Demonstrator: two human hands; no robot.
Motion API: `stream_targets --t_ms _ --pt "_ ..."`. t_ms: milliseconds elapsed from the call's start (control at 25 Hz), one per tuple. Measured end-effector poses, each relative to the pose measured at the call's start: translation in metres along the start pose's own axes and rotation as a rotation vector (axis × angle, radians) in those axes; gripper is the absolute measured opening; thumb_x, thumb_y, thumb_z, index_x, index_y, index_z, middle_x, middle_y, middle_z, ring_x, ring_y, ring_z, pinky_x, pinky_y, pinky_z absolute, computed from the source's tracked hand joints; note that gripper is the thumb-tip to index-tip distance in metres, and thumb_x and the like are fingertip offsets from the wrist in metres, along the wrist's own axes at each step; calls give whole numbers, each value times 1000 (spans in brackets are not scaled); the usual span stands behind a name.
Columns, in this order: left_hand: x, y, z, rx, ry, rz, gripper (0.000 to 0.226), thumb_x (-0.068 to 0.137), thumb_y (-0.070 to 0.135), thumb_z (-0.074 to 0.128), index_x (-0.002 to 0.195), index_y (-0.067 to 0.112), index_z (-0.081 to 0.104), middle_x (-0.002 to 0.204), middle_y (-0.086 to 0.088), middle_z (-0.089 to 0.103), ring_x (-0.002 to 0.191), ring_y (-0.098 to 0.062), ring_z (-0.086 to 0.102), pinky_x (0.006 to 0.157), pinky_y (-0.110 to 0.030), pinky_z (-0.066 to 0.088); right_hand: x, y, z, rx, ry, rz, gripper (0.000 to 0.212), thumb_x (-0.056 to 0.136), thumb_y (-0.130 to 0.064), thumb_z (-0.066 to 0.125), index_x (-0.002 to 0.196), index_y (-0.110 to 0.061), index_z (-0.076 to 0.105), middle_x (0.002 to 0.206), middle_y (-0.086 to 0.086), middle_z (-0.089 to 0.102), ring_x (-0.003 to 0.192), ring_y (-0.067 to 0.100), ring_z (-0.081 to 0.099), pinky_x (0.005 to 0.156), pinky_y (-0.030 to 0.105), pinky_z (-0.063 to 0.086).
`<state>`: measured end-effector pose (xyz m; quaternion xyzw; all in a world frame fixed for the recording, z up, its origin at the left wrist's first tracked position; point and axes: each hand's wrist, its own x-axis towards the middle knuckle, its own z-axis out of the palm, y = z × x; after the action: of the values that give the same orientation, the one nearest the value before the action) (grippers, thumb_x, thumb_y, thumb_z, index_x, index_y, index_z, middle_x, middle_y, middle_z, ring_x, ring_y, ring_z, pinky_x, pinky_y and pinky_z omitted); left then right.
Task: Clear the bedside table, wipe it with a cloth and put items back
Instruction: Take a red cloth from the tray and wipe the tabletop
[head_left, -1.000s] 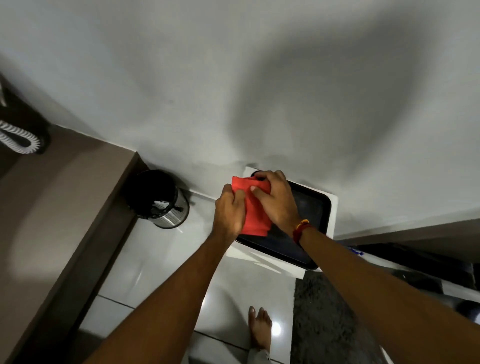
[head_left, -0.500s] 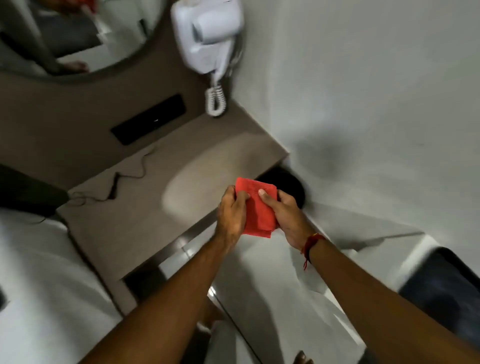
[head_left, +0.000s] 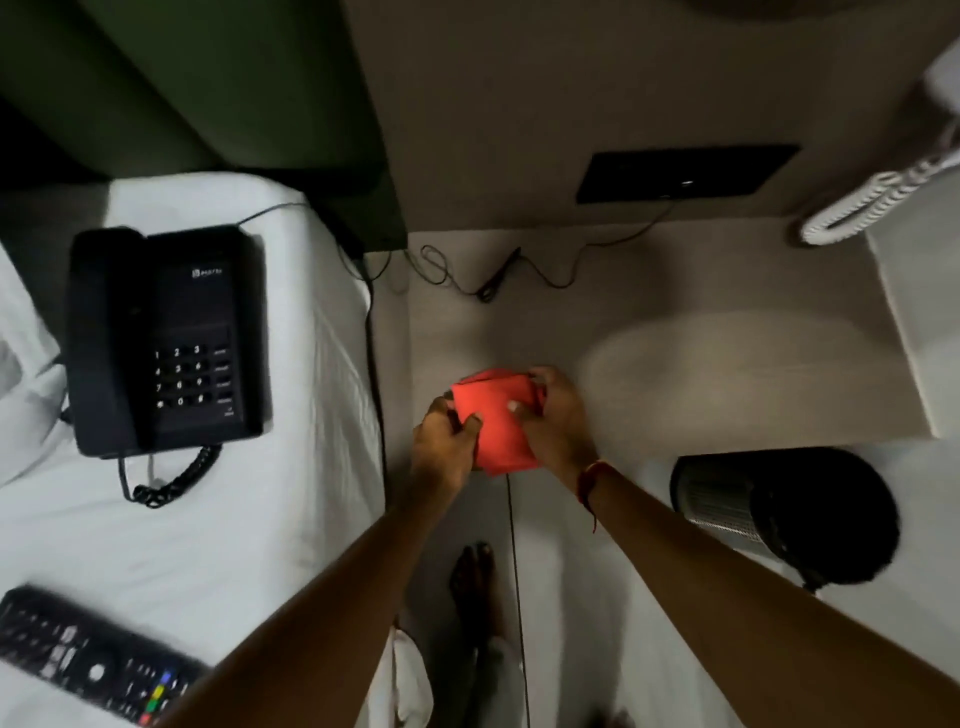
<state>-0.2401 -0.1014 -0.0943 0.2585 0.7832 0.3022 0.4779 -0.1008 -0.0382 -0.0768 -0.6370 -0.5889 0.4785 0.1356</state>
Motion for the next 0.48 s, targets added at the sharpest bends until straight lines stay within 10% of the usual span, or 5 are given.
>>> stream_targets --t_ms 120,320,480 --pt "14 -11 -4 223 49 183 37 101 21 55 133 3 60 124 -17 65 112 -26 60 98 -30 47 26 11 23 -223 26 -52 53 91 -11 63 141 -9 47 135 18 51 121 36 53 101 40 45" --pt "25 -50 7 539 76 427 70 107 47 26 157 -1 31 163 -21 34 154 -33 30 125 -45 31 34 36 52 -879 -19 -552 62 104 -40 37 159 -17 23 163 18 28 150 41 30 122 58 28" --pt "29 -67 16 658 102 463 79 102 54 40 160 3 25 169 -16 24 159 -29 19 127 -50 27 51 57 50 -1007 -164 -734 61 107 -48 22 161 -19 19 168 8 23 157 31 17 125 59 13"
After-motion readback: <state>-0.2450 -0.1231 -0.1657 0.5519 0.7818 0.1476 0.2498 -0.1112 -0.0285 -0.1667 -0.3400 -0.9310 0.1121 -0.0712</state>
